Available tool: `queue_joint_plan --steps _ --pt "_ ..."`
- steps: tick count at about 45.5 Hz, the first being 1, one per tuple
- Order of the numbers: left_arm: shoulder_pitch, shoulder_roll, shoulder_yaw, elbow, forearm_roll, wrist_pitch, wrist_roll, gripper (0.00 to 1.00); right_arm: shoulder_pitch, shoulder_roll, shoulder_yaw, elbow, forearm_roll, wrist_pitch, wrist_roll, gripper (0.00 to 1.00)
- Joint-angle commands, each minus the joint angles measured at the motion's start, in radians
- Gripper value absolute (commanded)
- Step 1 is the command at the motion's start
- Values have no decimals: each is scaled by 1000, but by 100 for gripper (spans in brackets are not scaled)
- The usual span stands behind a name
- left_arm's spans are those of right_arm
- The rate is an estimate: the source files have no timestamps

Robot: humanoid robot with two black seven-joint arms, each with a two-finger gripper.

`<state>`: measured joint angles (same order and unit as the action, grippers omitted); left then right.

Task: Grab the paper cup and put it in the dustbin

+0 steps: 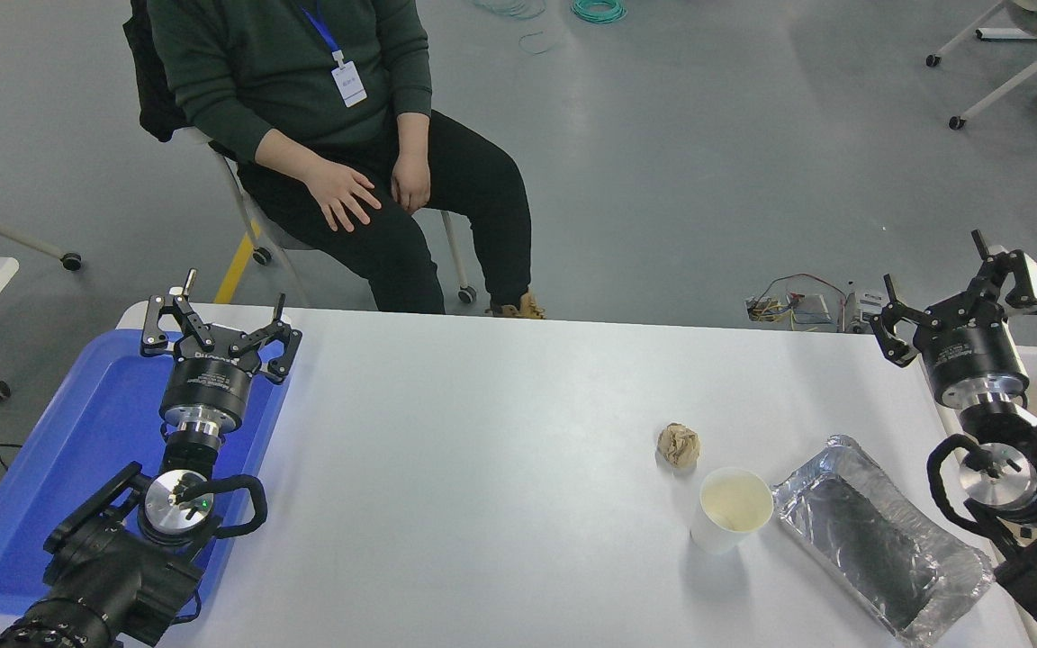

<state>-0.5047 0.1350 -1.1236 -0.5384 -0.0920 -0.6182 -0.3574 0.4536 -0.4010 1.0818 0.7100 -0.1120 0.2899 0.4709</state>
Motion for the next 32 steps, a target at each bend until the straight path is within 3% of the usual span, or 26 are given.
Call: queue_joint_plan --steps 1,32 --pt "0 0 1 0 0 0 0 100 4 4 0 0 0 0 0 100" --pt "0 0 -1 0 0 0 0 100 19 10 0 2 0 0 0 100"
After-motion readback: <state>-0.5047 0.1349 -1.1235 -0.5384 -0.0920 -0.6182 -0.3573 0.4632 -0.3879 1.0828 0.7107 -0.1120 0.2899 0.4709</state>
